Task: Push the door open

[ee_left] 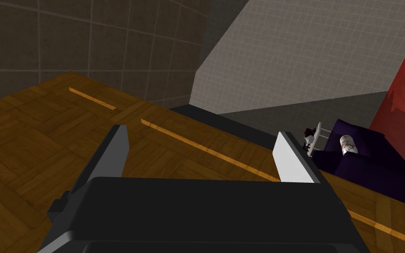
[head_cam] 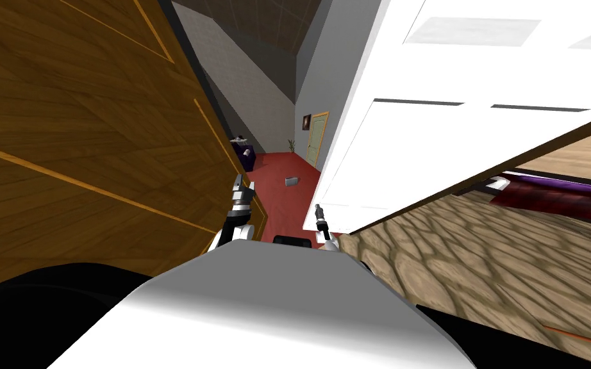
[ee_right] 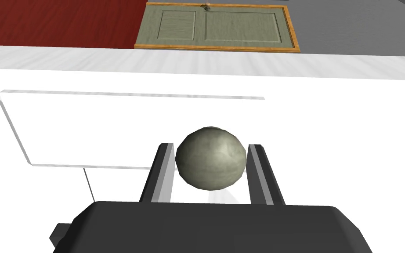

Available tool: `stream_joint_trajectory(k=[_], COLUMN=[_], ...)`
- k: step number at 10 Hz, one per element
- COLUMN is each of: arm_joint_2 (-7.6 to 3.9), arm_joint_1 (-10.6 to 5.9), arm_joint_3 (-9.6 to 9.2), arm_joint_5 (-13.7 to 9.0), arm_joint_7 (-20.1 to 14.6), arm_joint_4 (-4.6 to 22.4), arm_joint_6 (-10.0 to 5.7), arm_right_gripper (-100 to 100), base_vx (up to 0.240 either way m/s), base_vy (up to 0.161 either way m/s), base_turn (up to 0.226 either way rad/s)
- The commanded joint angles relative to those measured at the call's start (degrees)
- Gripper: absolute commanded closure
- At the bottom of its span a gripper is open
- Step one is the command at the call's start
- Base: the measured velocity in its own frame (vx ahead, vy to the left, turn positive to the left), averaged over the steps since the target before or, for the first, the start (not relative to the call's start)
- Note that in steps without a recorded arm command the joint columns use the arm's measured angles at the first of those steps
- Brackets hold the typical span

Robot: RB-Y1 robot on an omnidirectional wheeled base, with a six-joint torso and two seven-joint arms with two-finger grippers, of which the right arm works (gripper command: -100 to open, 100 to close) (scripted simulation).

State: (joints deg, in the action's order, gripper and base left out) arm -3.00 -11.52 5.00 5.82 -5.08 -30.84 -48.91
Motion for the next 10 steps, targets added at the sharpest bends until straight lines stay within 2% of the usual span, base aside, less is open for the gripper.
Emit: stream_joint_trajectory(k=[1, 5, 6, 9, 10], arm_joint_2=[-0.62, -1.03, -1.5, -1.79, -1.0], arm_joint_1=[-0.05, -0.1, -0.18, -0.25, 0.98], arm_joint_3=[0.79, 1.49, 2.59, 3.61, 2.95], arm_joint_5=[-0.49, -0.93, -1.61, -2.25, -1.97], arm_joint_7=[0.68, 1.27, 2.21, 3.08, 3.37], arm_joint_4=[-0.09, -0.17, -0.29, -0.41, -2.82], arm_joint_6=[0.1, 0.18, 0.31, 0.43, 2.22], arm_right_gripper=[100, 100, 100, 100, -100], base_vx=[0.121, 0.137, 0.16, 0.184, -0.057], base_vy=[0.031, 0.026, 0.023, 0.028, 0.026], base_turn=[-0.043, -0.022, -0.105, -0.08, -0.102])
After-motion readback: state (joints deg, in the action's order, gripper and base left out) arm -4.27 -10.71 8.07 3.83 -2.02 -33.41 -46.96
